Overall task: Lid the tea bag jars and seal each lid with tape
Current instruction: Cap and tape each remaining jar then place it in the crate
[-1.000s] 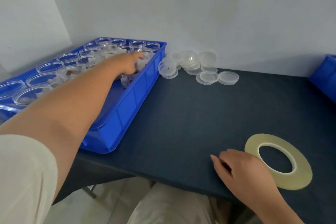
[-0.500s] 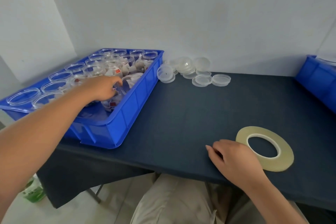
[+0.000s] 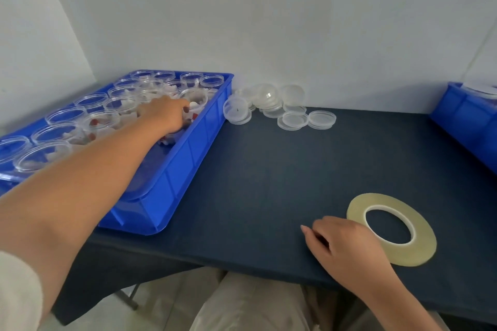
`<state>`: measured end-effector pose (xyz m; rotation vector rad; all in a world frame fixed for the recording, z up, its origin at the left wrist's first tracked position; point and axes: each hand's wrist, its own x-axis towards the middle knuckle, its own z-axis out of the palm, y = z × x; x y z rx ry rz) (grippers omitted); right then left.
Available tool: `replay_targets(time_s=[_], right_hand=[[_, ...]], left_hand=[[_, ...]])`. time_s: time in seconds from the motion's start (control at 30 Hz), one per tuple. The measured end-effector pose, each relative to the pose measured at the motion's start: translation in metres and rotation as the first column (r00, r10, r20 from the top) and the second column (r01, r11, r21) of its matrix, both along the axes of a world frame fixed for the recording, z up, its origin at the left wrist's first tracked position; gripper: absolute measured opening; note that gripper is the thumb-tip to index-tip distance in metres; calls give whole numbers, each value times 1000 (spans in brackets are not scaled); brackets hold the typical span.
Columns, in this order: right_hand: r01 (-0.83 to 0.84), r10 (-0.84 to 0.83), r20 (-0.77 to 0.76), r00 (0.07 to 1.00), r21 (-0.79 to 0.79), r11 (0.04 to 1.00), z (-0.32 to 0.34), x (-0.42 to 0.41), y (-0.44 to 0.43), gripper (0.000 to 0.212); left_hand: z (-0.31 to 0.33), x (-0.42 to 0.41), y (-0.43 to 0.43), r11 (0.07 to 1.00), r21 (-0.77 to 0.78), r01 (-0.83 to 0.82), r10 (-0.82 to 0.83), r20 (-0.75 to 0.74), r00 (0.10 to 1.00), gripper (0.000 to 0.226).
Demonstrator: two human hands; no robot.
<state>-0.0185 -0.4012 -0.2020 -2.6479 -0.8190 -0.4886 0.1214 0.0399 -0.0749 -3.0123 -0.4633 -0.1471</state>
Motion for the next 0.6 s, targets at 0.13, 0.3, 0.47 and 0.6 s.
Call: replay_targets(time_s=[0.13,0.3,0.47,0.6], right_hand=[[1,-1,-13,1000,1,1000,0,-1,-1,49],[11,-11,-48,999,-20,1000,-1,0,-1,49],[9,-9,2,1000,-20,1000,-5,0,0,48],[9,-9,38,999,-6,1000,-2,-2,1,48]], left_hand=[[-1,-7,10,996,-83,30,-23,91,996,60],[17,-45,18,991,-123,43,-10,263,965,84],[57,-101,9,977,-14,214,-187,433,882,37],[92,-135,-35,920,99,380,-372,525,766,39]])
